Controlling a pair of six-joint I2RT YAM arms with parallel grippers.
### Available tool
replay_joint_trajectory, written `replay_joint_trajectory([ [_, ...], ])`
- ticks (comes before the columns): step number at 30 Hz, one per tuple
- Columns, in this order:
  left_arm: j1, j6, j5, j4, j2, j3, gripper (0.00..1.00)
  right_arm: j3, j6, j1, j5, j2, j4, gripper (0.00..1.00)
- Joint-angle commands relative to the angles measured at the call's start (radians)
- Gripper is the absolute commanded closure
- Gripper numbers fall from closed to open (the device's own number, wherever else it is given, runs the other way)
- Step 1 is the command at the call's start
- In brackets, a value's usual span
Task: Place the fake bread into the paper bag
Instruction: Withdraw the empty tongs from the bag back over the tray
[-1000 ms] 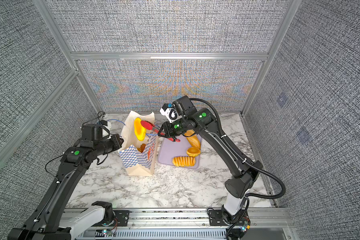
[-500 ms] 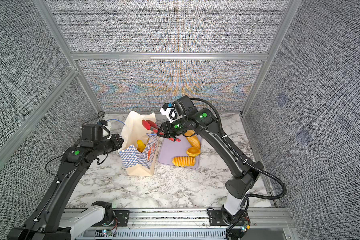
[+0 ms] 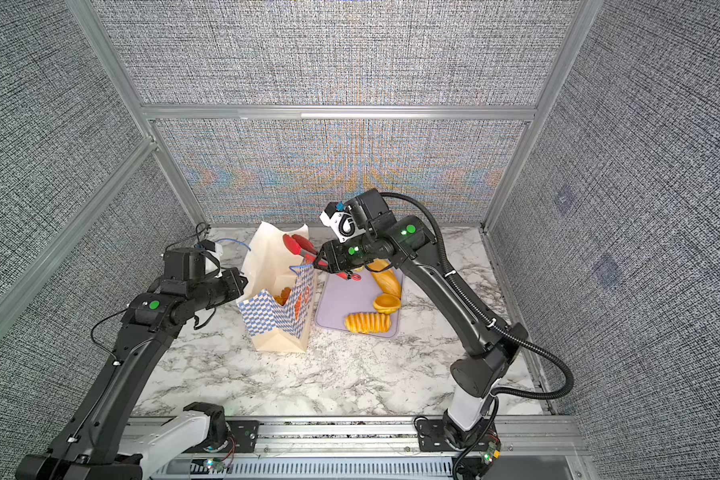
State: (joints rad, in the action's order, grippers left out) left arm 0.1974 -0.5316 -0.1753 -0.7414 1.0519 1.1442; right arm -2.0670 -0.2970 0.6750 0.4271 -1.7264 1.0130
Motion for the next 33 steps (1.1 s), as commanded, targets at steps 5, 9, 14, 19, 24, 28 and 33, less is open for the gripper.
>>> replay_joint_trajectory([
  [5,-0.001,-0.001,0.004,0.007,-0.003,0.003,1.00,-0.004,-0.005,-0.003,-0.056,0.039,-0.080,0.55],
  [9,0.000,-0.001,0.004,0.007,-0.004,0.000,1.00,0.010,-0.009,-0.011,-0.106,0.069,-0.104,0.55],
  [14,-0.001,0.001,0.006,0.008,-0.008,-0.001,1.00,0.044,-0.016,-0.029,-0.166,0.113,-0.123,0.55],
  [19,-0.001,0.002,0.008,0.008,-0.008,-0.004,1.00,0.106,-0.032,-0.067,-0.195,0.164,-0.139,0.55],
  [24,-0.001,0.004,0.008,0.008,-0.008,-0.005,1.00,0.175,-0.050,-0.109,-0.193,0.213,-0.156,0.55],
  [28,0.000,0.008,0.010,0.005,-0.008,-0.003,1.00,0.242,-0.059,-0.143,-0.184,0.256,-0.166,0.55],
  [33,0.000,0.013,0.014,0.000,-0.013,-0.003,1.00,0.352,-0.064,-0.181,-0.177,0.309,-0.166,0.55],
])
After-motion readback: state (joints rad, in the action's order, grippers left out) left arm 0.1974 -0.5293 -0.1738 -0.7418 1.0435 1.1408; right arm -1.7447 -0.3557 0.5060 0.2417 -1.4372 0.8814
